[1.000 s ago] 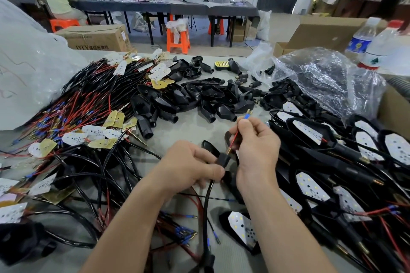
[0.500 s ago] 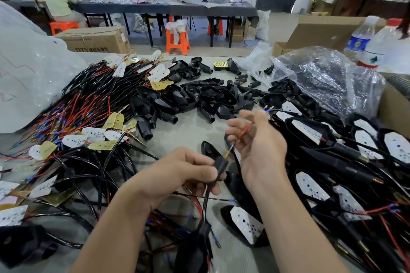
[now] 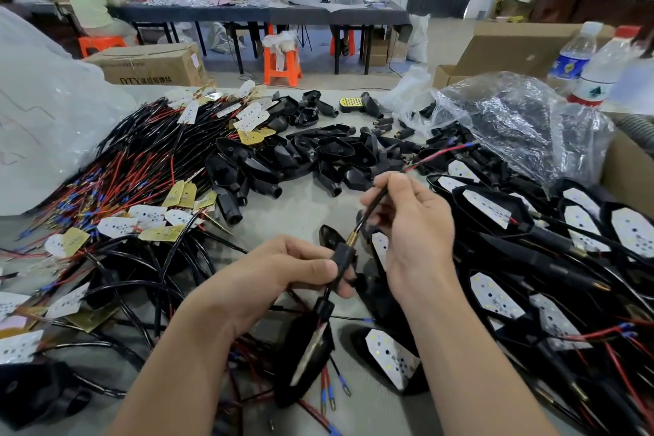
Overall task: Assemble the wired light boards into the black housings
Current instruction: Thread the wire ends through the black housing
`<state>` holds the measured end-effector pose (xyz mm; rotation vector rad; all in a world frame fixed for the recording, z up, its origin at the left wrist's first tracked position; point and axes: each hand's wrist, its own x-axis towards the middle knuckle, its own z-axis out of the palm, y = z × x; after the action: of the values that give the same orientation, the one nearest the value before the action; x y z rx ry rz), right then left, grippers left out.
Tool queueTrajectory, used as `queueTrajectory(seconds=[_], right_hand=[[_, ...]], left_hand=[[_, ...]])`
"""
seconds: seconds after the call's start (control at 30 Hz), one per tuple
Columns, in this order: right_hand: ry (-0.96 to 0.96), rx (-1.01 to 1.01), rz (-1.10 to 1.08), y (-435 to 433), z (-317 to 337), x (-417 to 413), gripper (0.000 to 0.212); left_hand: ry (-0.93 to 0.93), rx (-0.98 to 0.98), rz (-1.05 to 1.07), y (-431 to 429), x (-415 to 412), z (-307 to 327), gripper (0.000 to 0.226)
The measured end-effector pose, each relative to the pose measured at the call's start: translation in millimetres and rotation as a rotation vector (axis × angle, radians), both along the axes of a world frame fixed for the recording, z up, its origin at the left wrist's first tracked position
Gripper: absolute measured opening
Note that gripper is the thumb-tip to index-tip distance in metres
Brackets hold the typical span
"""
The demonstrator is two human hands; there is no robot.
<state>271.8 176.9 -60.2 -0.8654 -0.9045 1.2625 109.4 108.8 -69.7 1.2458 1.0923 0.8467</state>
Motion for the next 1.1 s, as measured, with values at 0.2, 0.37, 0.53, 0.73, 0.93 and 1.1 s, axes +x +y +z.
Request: queueTrajectory(seconds=[0.2,0.37,0.53,0.73,0.93,1.1], right_hand=[[0.113,-0.109,0.060,3.8,-2.1,7.6,0.031],[-0.220,-0.117,0.527,-8.4,-8.5,-2.7,0.024],[-0.127,-0.083,0.442,-10.8,-7.0,-10.2,0.022],[-0.107,-0.042,0.245,-4.8,-2.2,-1.0,0.032],[-0.107,-0.053,0.268,-1.7,-4.7,2.0,0.019],[-0.176,-0.077,0.261,-0.8,-7.8,0.6,0.014]], left_hand=[[-0.097,-0.064,0.005,1.2,2.5,-0.8,0.030],[-0.171,-0.038,0.143,4.4,2.9,-1.0,0.015],[-0.190,-0.026,0.243,6.8,2.5,-3.1,0.027],[-0.237,-0.103,0.105,5.1,1.5,-5.2,0.034],[-0.023,0.026,0.169,7.0,-2.8,-6.8,0.034],[0.049,0.083,0.176,7.5,-0.1,-7.0,0.031]])
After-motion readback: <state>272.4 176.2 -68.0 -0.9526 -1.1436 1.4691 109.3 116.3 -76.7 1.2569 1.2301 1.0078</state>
